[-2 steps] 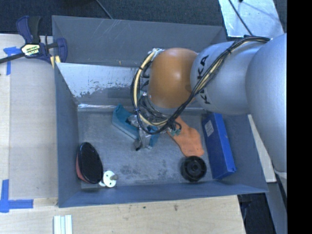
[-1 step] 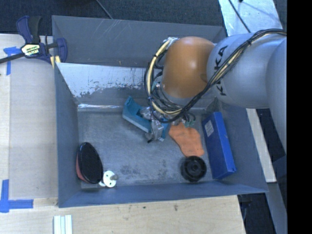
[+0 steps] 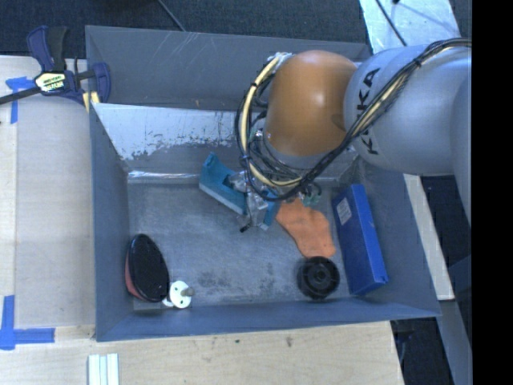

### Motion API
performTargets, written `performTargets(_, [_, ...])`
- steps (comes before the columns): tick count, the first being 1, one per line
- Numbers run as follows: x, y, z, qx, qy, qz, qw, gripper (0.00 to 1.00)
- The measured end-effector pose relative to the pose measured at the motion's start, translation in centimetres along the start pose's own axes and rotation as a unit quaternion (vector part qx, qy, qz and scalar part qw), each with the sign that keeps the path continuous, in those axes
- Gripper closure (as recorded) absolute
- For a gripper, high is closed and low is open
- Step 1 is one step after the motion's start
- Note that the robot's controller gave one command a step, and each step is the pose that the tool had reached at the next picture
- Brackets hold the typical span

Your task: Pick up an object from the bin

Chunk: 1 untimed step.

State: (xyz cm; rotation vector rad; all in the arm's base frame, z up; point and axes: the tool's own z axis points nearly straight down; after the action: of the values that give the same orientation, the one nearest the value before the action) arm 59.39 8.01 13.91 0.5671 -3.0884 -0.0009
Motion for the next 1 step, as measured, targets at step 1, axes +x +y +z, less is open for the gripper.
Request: performTargets(1, [0.87,1.33,-4.57,-0.001,0.0053,-0.004,1.0,1.0])
